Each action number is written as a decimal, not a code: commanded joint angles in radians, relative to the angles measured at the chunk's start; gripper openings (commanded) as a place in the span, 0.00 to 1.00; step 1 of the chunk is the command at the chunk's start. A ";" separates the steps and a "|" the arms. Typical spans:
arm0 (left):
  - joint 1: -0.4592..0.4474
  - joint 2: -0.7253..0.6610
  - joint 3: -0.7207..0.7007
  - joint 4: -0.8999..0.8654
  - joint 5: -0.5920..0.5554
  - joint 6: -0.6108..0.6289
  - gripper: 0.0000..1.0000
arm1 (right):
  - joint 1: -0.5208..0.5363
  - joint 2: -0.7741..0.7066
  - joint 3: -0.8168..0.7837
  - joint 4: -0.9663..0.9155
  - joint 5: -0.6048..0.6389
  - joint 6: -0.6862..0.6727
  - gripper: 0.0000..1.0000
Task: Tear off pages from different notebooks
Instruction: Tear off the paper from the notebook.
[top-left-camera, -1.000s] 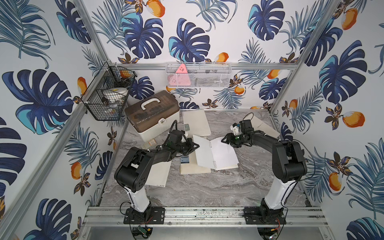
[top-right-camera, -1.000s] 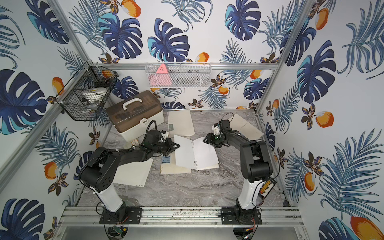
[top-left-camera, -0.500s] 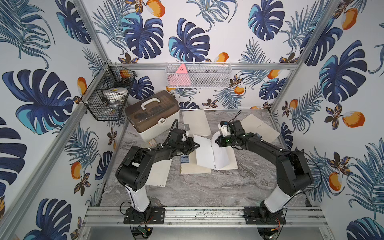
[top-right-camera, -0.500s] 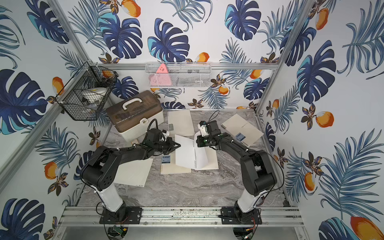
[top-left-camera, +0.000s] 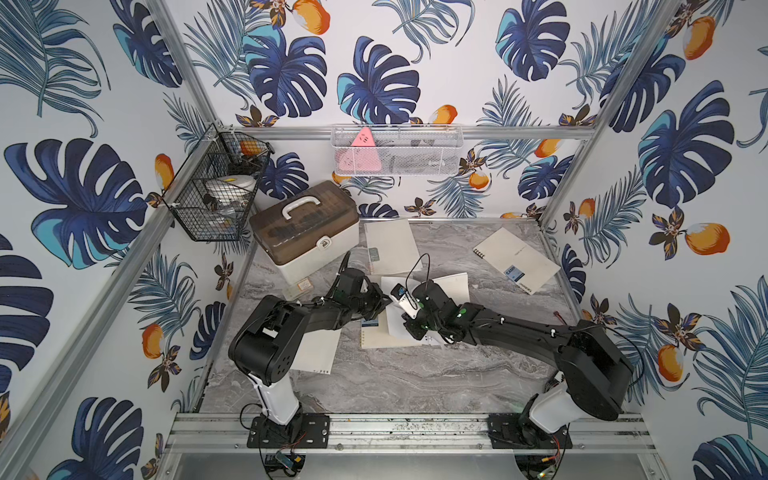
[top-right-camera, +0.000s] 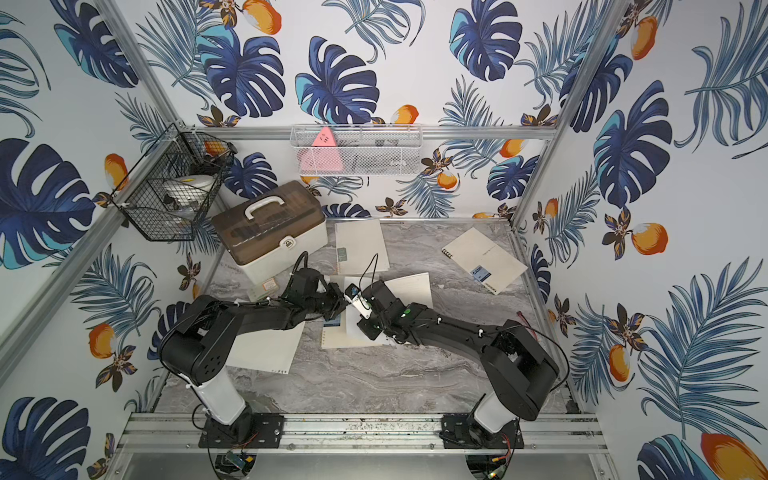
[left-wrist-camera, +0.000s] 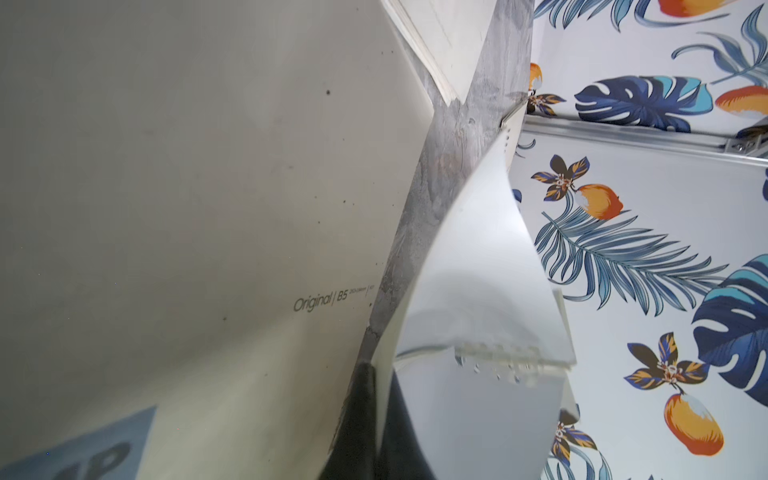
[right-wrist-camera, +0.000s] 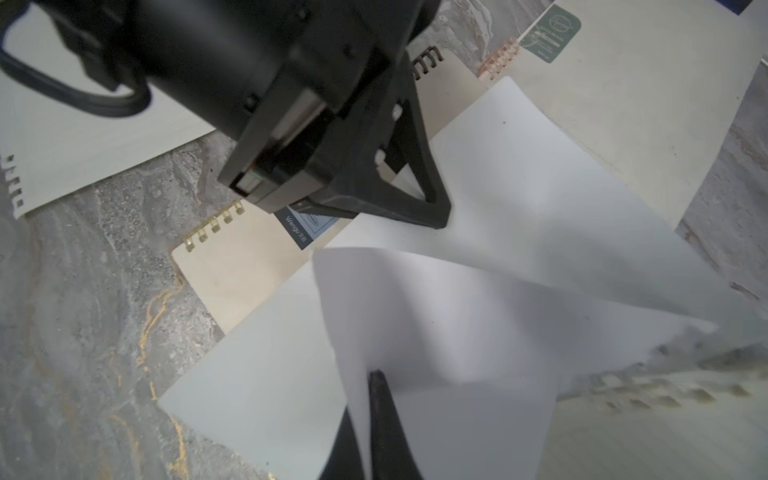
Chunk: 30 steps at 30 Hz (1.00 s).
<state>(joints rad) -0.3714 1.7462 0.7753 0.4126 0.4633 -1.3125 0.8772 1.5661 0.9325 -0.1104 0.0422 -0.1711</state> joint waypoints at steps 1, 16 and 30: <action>0.000 -0.024 -0.019 0.067 -0.111 -0.066 0.00 | 0.028 -0.040 -0.055 0.065 -0.023 0.024 0.05; 0.001 -0.053 -0.087 0.086 -0.212 -0.106 0.00 | 0.057 -0.174 -0.382 0.217 -0.120 0.211 0.05; -0.004 -0.053 -0.104 0.114 -0.227 -0.118 0.00 | 0.106 -0.109 -0.379 0.181 -0.168 0.208 0.03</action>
<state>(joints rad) -0.3779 1.6985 0.6727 0.4767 0.2836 -1.4006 0.9752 1.4548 0.5541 0.1059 -0.1032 0.0357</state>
